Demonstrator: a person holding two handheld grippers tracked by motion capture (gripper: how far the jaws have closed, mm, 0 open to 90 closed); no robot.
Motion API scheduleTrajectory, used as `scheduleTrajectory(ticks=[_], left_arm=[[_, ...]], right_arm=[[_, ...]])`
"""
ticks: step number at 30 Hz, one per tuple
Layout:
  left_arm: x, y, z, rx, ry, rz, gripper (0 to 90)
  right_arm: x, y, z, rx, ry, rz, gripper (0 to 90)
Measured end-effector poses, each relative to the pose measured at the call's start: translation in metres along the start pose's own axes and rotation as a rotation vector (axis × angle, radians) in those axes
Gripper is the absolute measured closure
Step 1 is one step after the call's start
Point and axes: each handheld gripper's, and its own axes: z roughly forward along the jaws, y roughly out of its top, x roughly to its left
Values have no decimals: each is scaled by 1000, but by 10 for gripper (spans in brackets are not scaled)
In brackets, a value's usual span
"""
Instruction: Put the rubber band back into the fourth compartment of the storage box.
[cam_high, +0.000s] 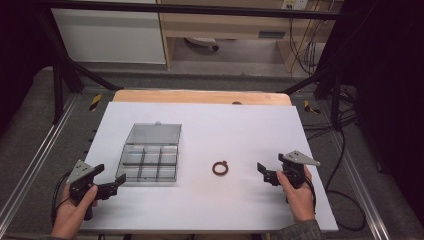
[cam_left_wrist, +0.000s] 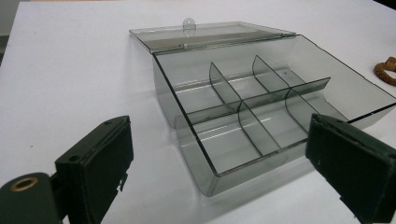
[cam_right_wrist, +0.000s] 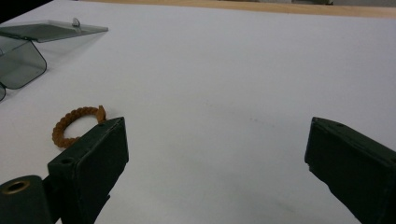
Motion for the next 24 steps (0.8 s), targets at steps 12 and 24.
scheduleTrajectory(ticks=[12, 24], left_arm=[[1, -1, 0, 2, 17, -4, 68], [2, -6, -10, 8, 29, -7, 67]], right_arm=[[19, 23, 2, -20, -24, -15, 50], [41, 51, 19, 18, 22, -89, 42]])
